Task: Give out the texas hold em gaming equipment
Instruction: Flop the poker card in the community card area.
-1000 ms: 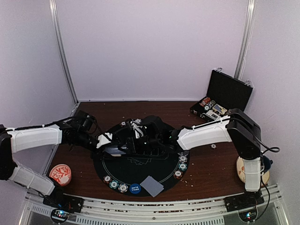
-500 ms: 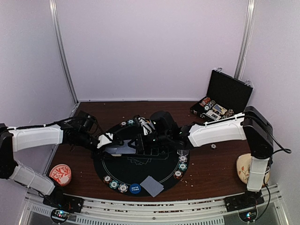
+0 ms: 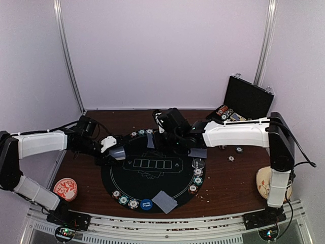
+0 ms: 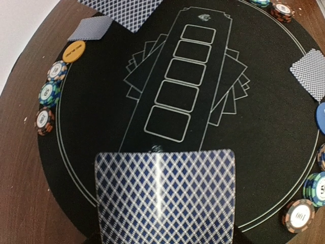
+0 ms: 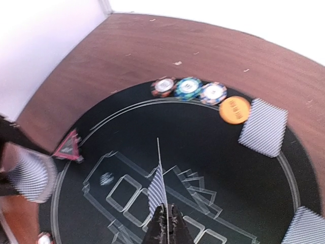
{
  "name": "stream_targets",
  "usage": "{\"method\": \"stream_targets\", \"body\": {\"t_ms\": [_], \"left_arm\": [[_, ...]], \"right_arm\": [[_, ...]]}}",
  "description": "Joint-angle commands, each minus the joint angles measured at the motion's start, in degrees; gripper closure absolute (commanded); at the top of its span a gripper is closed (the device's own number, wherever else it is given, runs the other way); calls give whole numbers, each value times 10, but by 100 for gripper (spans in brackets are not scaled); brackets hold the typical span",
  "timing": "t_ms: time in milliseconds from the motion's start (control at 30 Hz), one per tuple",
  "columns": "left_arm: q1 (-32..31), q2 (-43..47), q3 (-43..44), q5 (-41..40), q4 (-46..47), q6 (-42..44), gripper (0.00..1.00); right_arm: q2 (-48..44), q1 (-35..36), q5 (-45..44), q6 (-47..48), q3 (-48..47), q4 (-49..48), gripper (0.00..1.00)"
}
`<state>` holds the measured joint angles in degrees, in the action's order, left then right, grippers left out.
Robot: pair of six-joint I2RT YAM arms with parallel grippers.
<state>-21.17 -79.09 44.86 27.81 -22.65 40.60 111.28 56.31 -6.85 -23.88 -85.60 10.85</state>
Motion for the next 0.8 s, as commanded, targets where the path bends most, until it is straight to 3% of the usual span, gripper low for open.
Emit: {"method": "stream_targets", "body": {"t_ms": [0,133,400,767], "left_arm": [[43,2,28,5,0,-1,88],[80,3,25,8,-11,5,88],[151,53,-6,20,-26,15,88],[198,56,-20,49,-33,29,88]], "right_arm": [[73,13,-166,45,-90,88,100],[156,31,-242,69,-192,136,100],[274,65,-283,99,-334,171,100],[340,106,-233,141,-385,131,97]]}}
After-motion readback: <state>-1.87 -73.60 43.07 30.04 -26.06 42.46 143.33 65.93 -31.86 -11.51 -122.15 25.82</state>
